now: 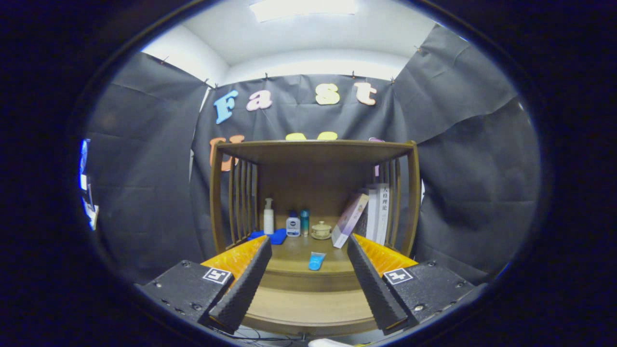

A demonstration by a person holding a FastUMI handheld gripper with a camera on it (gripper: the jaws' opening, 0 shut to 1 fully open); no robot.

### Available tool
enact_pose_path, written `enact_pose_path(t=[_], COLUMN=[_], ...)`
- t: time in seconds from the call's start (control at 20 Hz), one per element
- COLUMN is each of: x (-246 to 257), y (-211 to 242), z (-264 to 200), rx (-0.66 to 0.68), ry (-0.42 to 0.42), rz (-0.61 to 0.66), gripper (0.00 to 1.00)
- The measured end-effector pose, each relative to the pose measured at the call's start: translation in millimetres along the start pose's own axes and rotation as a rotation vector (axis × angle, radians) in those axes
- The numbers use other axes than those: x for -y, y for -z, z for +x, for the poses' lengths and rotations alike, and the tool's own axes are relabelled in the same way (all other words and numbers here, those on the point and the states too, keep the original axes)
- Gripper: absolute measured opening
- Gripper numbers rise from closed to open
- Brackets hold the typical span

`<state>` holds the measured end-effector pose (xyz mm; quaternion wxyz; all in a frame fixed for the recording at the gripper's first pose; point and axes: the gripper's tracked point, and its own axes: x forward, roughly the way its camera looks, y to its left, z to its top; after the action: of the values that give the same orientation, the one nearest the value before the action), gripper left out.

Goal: Pull open the drawer, take out the items inside it, and place them on the countertop above the cabinet.

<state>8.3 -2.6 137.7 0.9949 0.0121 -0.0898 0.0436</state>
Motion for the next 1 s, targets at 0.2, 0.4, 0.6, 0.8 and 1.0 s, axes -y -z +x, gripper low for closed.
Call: enact_pose_path(t=[0.2,0.4,0.6,0.8,1.0], x=[9,4,4,11,16], y=[18,58,104,158,207], z=[-24,-49,-64,-69,-65], rx=[0.057,0.018,-0.052,-0.118,-0.207], ry=[0.025,0.042,0.034,0.058,0.068], rz=[-0.018,-0.041,-0.018,-0.025,0.017], gripper=[1.0,1.0,1.0,1.0,1.0])
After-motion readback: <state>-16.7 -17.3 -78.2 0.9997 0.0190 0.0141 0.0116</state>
